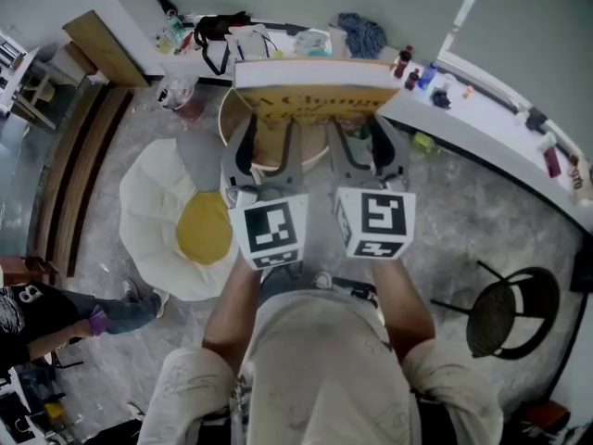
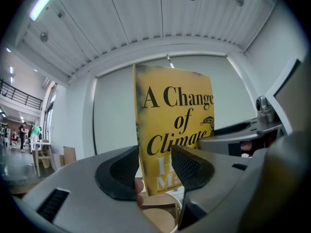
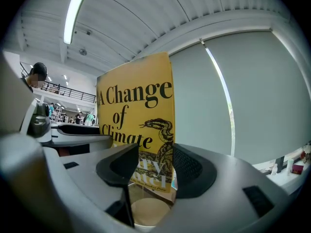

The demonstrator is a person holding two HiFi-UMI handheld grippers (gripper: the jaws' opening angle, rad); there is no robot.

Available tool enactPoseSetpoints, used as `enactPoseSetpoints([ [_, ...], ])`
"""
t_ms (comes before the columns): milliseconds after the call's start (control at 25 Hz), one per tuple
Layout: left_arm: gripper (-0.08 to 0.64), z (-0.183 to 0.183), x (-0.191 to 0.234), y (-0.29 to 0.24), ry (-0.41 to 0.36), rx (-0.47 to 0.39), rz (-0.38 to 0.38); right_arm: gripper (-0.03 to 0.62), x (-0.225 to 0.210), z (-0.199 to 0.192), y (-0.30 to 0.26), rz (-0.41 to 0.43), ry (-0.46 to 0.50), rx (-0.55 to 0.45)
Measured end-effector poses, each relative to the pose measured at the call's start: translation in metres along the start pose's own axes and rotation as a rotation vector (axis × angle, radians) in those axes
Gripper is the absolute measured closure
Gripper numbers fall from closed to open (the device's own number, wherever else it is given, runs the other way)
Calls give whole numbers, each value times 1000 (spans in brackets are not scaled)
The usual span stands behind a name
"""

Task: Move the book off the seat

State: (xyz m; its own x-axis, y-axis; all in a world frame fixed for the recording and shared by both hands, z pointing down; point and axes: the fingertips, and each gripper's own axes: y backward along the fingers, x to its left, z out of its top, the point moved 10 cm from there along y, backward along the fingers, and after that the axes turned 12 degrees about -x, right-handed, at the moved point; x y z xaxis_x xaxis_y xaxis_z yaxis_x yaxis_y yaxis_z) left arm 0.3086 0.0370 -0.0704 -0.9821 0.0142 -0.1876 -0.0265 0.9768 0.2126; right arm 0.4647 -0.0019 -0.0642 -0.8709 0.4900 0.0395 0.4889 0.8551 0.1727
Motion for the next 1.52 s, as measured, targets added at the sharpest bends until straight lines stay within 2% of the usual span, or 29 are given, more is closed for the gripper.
enactPoseSetpoints([
  [360, 344, -17, -5, -41, -5, 9, -13, 368, -22, -14, -32, -14, -4, 6],
  [520, 344, -28, 5, -65, 9, 13, -13, 368, -25, -25, -58, -13, -11, 44],
  [1120, 344, -87, 109, -179, 60, 43, 40, 368, 9, -53, -223, 43, 33, 81],
  [1320, 344, -108, 128, -201, 61, 69, 46, 368, 16, -71, -256, 62, 17, 102],
  [1520, 344, -129, 130, -228, 58, 101, 61, 368, 4, -92, -285, 79, -3, 130],
])
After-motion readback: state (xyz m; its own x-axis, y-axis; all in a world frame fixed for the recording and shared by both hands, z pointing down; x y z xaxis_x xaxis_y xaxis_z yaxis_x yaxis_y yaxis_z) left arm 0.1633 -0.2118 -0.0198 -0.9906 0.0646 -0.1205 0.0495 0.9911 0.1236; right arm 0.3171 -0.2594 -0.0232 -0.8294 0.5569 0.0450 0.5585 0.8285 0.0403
